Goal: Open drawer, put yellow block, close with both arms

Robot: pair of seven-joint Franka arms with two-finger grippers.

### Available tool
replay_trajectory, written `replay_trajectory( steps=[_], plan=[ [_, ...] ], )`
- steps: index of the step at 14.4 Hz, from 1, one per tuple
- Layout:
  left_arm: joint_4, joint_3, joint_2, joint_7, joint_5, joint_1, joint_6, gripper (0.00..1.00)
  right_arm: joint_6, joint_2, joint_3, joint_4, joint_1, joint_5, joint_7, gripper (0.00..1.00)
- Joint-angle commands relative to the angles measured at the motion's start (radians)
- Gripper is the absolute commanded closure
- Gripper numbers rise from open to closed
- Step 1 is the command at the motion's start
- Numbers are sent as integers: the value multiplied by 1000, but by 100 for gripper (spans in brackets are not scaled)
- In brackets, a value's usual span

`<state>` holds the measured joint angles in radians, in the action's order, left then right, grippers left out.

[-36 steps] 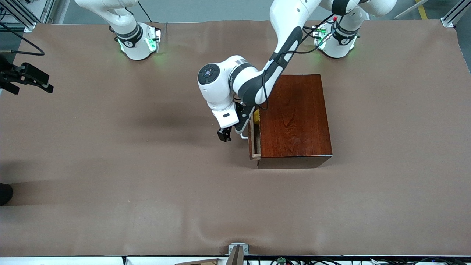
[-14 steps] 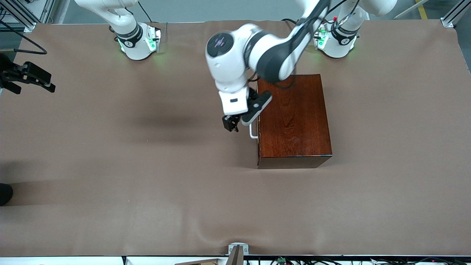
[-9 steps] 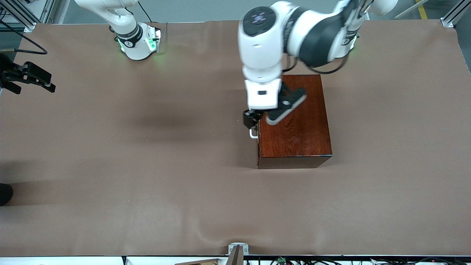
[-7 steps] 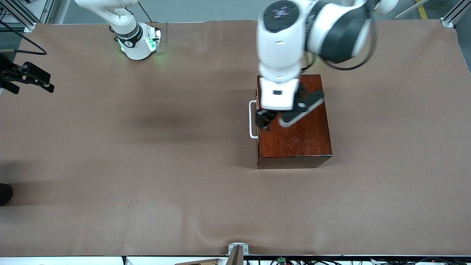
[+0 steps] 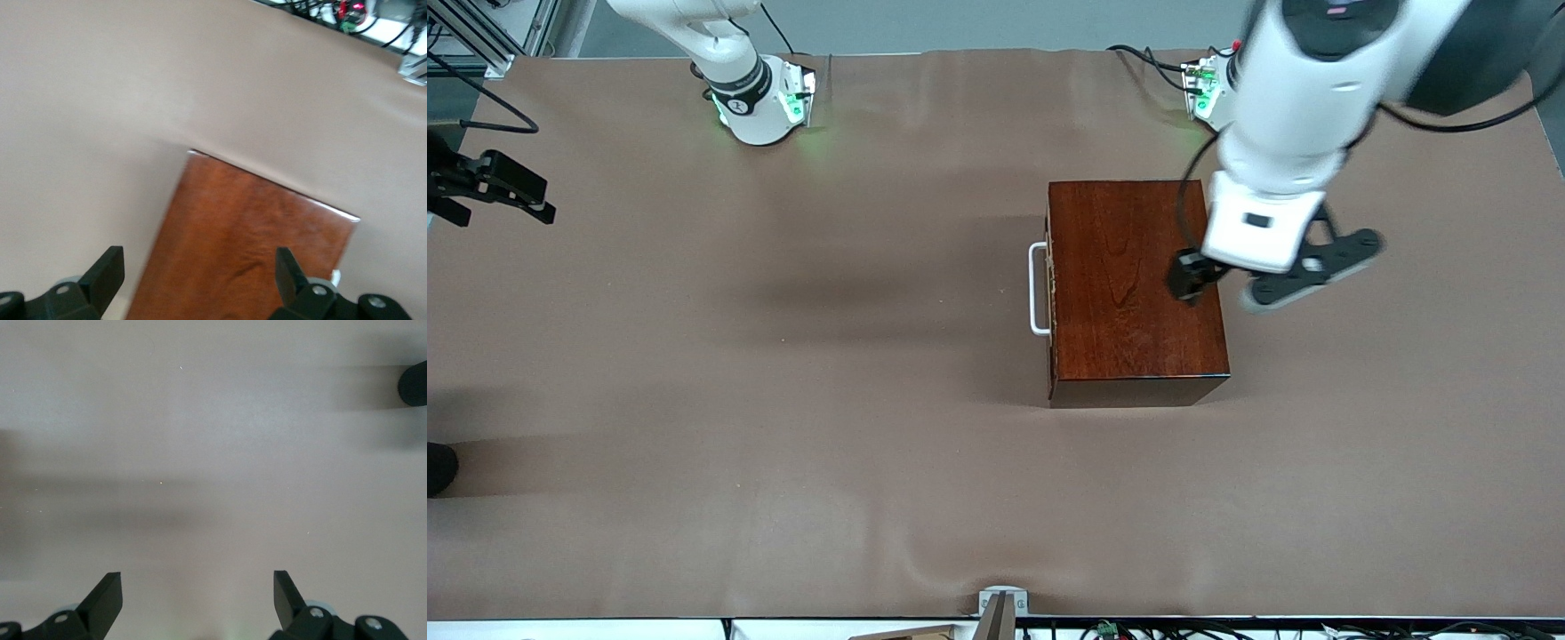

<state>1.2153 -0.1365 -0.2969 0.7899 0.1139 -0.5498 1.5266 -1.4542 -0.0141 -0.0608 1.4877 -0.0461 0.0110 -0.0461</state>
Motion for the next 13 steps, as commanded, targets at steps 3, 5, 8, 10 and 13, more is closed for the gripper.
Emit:
replay_trajectory(
  steps=[3,5,8,10,13],
  plan=[
    [35,14,61,-240,-28,111,-92,0,1,-26,10,20,9,18,-8,0],
    [56,18,87,-334,-28,157,-111,0,2,-24,10,20,9,18,-6,0],
    [244,194,217,-393,-26,343,-31,0,8,-26,10,20,11,18,-3,0],
    [343,255,284,-443,-26,421,10,0,8,-26,10,20,14,18,-3,0],
    [426,264,353,-567,-36,484,26,0,8,-26,10,20,15,18,-3,0]
  ],
)
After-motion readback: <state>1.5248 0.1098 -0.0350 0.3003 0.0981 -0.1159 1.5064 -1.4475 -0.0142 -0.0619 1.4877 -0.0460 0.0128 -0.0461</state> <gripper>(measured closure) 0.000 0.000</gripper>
